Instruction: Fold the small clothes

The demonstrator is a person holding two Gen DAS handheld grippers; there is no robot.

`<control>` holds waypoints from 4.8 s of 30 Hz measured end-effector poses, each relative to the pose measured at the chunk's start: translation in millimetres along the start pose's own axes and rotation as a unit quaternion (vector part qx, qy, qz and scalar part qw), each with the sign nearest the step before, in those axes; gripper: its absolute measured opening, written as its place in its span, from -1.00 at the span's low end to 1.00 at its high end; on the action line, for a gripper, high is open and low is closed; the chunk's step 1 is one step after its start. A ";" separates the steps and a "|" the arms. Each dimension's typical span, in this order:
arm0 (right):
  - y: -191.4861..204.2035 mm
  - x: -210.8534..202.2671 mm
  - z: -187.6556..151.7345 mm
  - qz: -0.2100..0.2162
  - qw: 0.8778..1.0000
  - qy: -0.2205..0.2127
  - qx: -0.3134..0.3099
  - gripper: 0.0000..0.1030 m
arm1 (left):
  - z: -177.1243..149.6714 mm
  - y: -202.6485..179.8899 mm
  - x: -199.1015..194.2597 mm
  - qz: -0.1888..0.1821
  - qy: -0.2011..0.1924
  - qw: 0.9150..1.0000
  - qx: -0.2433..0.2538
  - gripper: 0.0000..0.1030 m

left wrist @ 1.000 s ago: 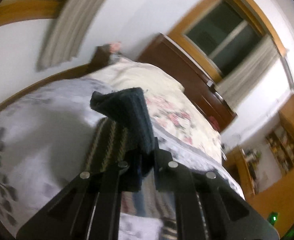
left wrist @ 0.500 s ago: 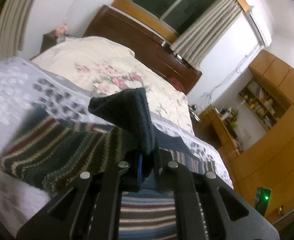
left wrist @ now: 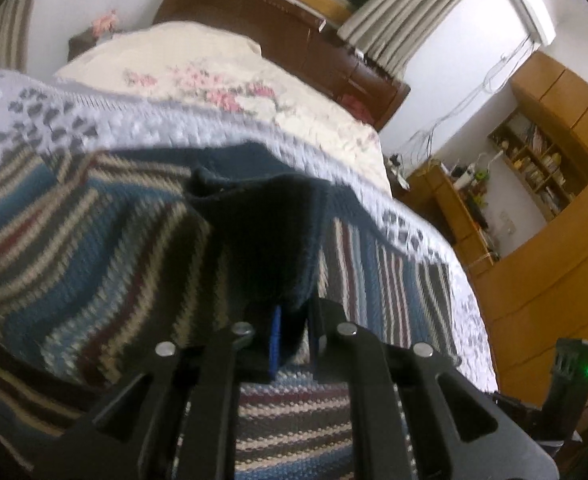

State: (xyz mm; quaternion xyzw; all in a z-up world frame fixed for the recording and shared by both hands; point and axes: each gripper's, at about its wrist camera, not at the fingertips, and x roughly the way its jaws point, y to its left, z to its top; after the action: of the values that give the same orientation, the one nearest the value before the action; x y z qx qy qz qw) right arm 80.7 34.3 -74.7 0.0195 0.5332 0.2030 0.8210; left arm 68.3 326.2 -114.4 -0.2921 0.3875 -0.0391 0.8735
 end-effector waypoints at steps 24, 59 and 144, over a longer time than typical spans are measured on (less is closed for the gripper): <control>80.4 52.4 53.9 0.079 0.995 0.041 -0.039 0.22 | 2.4 127.7 -85.6 0.059 0.008 0.998 -0.014 0.05; -31.5 20.0 96.7 0.092 0.994 -0.024 0.053 -0.71 | 19.8 115.6 -56.5 0.094 0.018 0.995 0.015 0.10; -20.2 8.7 -138.0 0.021 0.999 0.048 0.016 -0.13 | -126.0 109.8 -126.6 0.158 0.097 0.979 0.083 0.32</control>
State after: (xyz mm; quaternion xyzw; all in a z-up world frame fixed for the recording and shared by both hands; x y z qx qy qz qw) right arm -31.8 -6.6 -146.7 0.0345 0.5744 0.2126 0.7898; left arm -125.4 393.7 -157.6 -0.1488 0.5072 0.0393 0.8480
